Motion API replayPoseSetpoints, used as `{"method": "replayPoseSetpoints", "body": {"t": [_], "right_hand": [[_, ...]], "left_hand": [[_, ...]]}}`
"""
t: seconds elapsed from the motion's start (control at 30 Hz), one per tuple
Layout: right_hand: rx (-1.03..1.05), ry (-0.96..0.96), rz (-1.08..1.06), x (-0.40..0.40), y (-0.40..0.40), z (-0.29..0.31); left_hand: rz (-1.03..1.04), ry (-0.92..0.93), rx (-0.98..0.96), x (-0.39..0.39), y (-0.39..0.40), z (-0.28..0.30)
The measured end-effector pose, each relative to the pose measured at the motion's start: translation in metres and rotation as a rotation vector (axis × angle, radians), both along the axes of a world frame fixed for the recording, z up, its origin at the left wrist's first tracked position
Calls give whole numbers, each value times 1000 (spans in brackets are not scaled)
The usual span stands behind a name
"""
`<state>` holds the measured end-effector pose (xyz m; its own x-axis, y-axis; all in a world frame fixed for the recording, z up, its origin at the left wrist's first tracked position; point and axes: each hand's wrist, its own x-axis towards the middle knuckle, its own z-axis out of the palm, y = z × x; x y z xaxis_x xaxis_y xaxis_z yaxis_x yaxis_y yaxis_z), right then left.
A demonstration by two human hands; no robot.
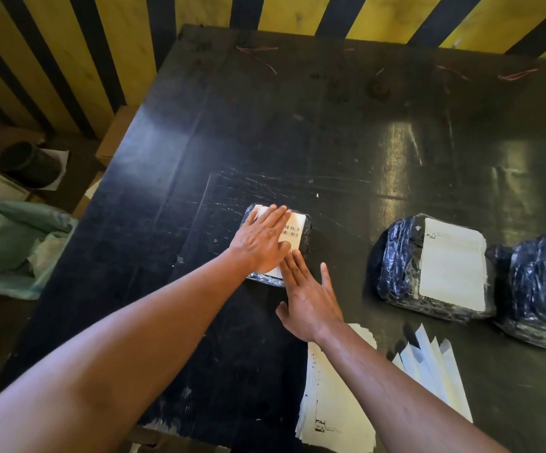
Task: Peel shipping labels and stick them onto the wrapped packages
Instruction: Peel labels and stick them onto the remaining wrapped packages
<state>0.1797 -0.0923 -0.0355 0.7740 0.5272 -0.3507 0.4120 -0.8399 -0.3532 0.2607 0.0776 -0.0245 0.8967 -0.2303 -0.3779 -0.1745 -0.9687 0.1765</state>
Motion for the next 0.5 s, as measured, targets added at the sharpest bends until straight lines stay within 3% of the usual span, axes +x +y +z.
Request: {"method": "replayPoseSetpoints", "body": {"t": [0.2, 0.27, 0.33, 0.4, 0.5], "right_hand": [[-1, 24, 10, 5, -2, 6], [162, 61, -50, 8, -4, 7], [403, 0, -246, 10, -7, 8], [472, -38, -537, 13, -10, 7], [465, 286, -853, 27, 0, 5]], "left_hand": [[168, 33, 46, 25, 17, 0], [337, 7, -66, 19, 23, 4], [600, -11, -220, 0, 30, 6], [845, 29, -373, -24, 38, 1], [1020, 132, -620, -57, 44, -11]]}}
